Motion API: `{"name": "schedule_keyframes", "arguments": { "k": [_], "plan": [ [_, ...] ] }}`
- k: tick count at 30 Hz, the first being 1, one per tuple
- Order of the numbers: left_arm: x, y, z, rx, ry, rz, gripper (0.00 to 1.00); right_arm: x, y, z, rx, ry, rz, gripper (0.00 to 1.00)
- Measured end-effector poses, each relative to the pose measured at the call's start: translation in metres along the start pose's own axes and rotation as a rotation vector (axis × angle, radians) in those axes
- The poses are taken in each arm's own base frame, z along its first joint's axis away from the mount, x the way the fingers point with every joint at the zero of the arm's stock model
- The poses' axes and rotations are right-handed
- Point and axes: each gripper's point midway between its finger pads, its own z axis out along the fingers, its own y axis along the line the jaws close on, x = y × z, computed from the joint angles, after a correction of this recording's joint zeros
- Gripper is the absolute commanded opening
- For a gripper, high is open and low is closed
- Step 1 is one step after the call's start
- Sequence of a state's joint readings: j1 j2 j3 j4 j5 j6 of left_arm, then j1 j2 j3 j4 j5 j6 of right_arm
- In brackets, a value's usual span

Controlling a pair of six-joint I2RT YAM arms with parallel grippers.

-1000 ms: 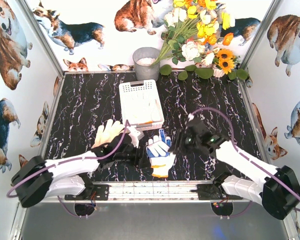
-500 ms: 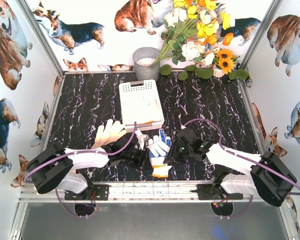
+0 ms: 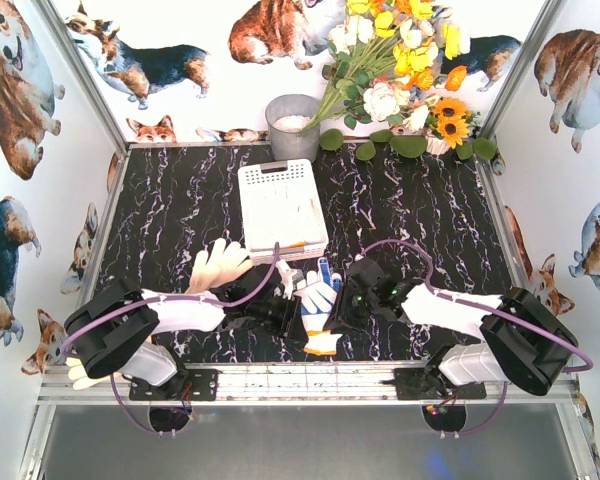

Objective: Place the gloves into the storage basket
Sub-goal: Pair the glove with the glove.

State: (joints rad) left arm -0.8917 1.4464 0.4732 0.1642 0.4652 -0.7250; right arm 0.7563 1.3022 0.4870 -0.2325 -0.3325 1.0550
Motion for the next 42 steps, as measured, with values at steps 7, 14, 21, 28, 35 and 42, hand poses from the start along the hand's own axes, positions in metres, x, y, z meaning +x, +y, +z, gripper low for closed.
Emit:
{"name": "schedule_keyframes", "arguments": {
  "k": [7,14,21,28,35,42],
  "plan": [
    [-0.003,0.000,0.004,-0.003,0.008,0.004,0.09,0.000,0.001,0.001,-0.003,0.000,0.006,0.14],
    [-0.008,0.000,-0.002,-0.032,-0.010,0.023,0.00,0.001,0.004,-0.002,-0.015,0.003,0.014,0.00],
    [-0.043,-0.038,-0.033,-0.007,-0.123,0.116,0.00,-0.004,0.033,-0.037,-0.095,-0.061,-0.024,0.00],
    [-0.070,-0.068,-0.064,-0.005,-0.208,0.173,0.00,-0.022,0.084,-0.105,-0.207,-0.216,-0.095,0.00],
    [-0.104,-0.101,-0.097,0.034,-0.323,0.208,0.00,-0.030,0.099,-0.148,-0.188,-0.304,-0.152,0.00],
    [-0.117,-0.097,-0.101,0.021,-0.354,0.199,0.00,-0.041,0.094,-0.152,-0.137,-0.366,-0.186,0.00]
  ]
}}
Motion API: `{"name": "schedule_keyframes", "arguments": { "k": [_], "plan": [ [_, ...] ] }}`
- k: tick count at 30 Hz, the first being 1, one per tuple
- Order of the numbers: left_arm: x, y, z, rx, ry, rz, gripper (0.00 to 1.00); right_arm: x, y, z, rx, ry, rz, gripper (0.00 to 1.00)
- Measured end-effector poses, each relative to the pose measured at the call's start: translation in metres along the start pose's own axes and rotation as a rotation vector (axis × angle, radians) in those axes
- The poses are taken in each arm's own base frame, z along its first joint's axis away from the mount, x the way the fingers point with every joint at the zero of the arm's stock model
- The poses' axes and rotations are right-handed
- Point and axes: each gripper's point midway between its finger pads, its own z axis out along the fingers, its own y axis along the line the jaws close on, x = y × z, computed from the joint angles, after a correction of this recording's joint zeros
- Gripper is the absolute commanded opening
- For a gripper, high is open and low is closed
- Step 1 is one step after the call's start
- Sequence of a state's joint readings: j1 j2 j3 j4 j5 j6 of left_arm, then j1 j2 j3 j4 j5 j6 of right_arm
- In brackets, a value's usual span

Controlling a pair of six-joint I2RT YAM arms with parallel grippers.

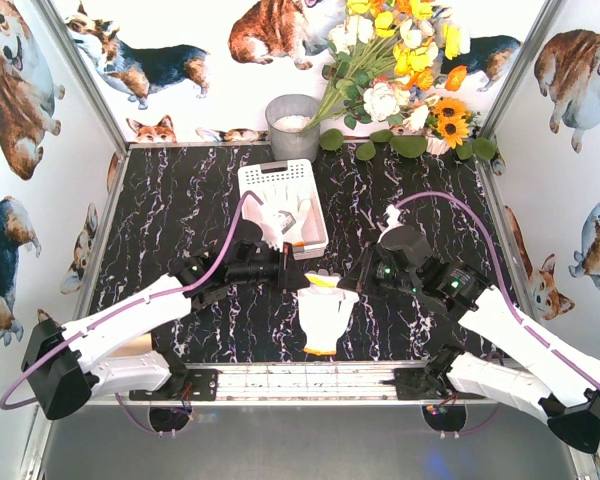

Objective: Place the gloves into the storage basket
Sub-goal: Pair the glove with the glove.

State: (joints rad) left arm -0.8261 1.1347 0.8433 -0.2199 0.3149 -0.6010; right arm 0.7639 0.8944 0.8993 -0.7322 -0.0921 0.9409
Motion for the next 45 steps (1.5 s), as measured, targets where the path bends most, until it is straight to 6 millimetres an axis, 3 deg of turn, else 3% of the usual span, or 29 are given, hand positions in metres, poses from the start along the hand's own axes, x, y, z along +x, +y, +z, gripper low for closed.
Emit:
{"name": "schedule_keyframes", "arguments": {
  "k": [4,15,20,23,30,35,40,45],
  "plan": [
    [-0.010,0.009,0.005,-0.020,-0.023,-0.003,0.00,-0.012,-0.001,0.002,0.014,-0.056,-0.032,0.00],
    [-0.075,0.013,0.015,-0.043,-0.145,0.067,0.00,-0.078,0.015,0.009,0.023,-0.219,-0.125,0.00],
    [-0.074,0.019,0.021,-0.050,-0.135,0.087,0.00,-0.083,0.014,0.021,0.018,-0.215,-0.151,0.00],
    [-0.060,0.028,0.025,-0.048,-0.110,0.083,0.00,-0.073,0.004,0.032,0.013,-0.188,-0.153,0.00],
    [0.015,0.063,0.037,-0.067,0.070,0.021,0.00,-0.017,-0.038,0.058,0.048,-0.022,-0.109,0.00],
    [0.050,0.067,0.036,-0.038,0.155,-0.003,0.00,0.008,-0.038,0.058,0.027,0.047,-0.098,0.00],
    [0.068,0.064,0.034,-0.002,0.203,-0.028,0.00,0.027,-0.036,0.057,0.011,0.103,-0.068,0.00],
    [0.091,0.062,0.031,0.026,0.258,-0.073,0.00,0.053,-0.046,0.059,0.025,0.176,-0.031,0.00]
  ]
}}
